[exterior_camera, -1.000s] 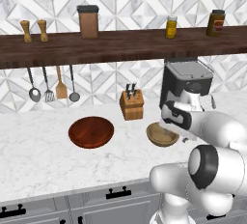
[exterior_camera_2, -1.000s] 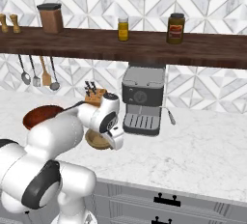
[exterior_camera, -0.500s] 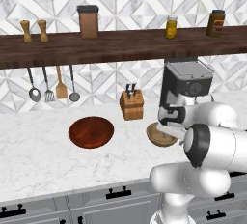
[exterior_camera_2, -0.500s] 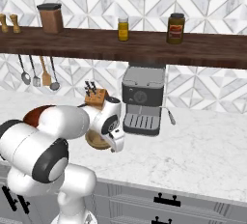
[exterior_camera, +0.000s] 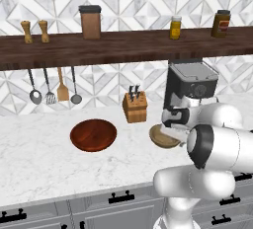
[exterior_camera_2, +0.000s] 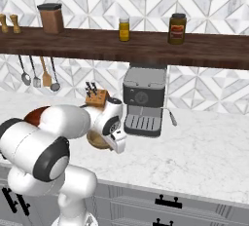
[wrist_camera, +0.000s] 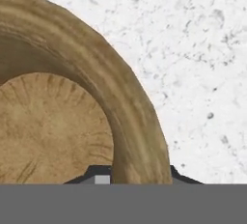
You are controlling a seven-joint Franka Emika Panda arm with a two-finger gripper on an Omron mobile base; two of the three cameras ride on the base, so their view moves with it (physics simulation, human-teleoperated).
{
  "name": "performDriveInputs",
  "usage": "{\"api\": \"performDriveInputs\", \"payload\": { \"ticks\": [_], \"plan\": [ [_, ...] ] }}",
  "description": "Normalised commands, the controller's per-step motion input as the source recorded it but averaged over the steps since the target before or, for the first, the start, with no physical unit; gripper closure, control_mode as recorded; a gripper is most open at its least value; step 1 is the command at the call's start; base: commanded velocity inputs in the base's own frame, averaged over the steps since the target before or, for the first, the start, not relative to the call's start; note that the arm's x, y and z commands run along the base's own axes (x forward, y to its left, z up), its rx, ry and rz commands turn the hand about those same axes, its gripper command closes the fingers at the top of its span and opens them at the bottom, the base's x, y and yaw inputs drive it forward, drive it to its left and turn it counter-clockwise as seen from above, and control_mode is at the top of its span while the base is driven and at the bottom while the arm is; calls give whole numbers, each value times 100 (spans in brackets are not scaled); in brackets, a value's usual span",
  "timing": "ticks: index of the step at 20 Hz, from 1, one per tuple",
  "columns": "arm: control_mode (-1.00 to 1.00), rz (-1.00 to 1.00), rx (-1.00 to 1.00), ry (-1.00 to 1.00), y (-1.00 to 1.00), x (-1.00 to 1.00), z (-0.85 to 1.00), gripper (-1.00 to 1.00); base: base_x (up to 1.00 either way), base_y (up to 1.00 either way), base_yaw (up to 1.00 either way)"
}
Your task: Pick up the bowls on the counter and stack them on top of one another in the open cabinet. Place the smaller bowl on top of the larger bowl.
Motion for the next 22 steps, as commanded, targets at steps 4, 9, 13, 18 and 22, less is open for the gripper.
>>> {"api": "performDriveInputs", "payload": {
  "ticks": [4, 9, 13, 18, 22],
  "plan": [
    [-100, 0, -7, -8, 48, -1, 62, 100, 0, 0, 0],
    [-100, 3, -12, -10, 96, -9, 95, 100, 0, 0, 0],
    [-100, 6, -5, -3, 100, 0, 84, 100, 0, 0, 0],
    [-100, 5, 0, 1, 100, 4, 25, 100, 0, 0, 0],
    [-100, 1, 0, 3, 100, 31, 0, 100, 0, 0, 0]
  ]
}}
